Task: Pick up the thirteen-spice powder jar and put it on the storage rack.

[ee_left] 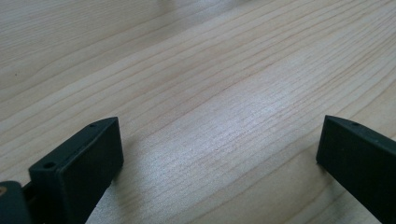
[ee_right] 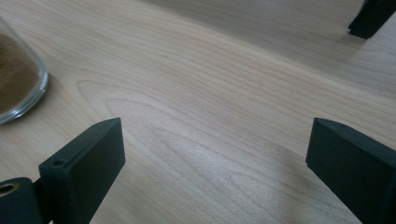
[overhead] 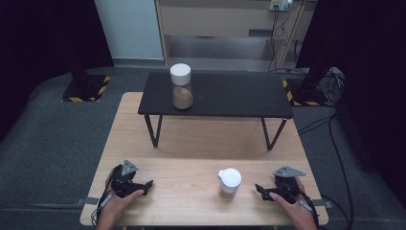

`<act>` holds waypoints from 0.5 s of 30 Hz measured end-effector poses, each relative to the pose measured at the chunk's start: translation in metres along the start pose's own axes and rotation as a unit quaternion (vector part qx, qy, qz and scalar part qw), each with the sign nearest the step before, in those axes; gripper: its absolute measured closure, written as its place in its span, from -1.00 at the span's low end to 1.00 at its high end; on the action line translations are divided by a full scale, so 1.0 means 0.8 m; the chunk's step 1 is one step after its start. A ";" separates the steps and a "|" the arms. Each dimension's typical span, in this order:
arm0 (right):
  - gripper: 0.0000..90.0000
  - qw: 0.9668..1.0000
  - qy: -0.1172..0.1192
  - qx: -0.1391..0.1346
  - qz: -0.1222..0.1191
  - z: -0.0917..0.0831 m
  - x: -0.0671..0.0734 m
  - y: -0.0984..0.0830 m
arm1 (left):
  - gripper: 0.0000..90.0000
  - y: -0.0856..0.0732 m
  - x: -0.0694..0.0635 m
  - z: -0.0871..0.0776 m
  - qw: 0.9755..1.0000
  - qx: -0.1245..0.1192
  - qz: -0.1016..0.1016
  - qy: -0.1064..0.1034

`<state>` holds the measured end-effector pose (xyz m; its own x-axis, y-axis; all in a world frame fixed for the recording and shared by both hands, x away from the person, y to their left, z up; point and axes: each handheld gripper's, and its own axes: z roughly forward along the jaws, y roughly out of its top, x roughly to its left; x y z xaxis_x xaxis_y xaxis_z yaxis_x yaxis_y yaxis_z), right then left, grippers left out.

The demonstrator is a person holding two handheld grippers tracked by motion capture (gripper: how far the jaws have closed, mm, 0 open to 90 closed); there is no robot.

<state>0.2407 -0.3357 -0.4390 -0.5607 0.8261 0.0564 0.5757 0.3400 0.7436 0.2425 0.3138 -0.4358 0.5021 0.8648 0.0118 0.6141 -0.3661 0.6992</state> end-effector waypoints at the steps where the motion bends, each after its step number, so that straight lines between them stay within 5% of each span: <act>1: -0.87 1.000 0.003 0.001 -0.007 -0.001 0.000 0.001 | -1.00 0.000 0.000 0.000 1.000 0.000 0.000 0.000; 15: -0.87 0.996 0.064 -0.002 -0.063 -0.006 0.006 0.015 | -1.00 0.000 0.001 0.000 1.000 0.000 0.000 -0.001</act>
<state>0.2419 -0.3296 -0.4267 -0.6998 0.7129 0.0465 0.4938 0.4356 0.7526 0.2430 0.3141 -0.4359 0.5037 0.8638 0.0111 0.6133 -0.3667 0.6996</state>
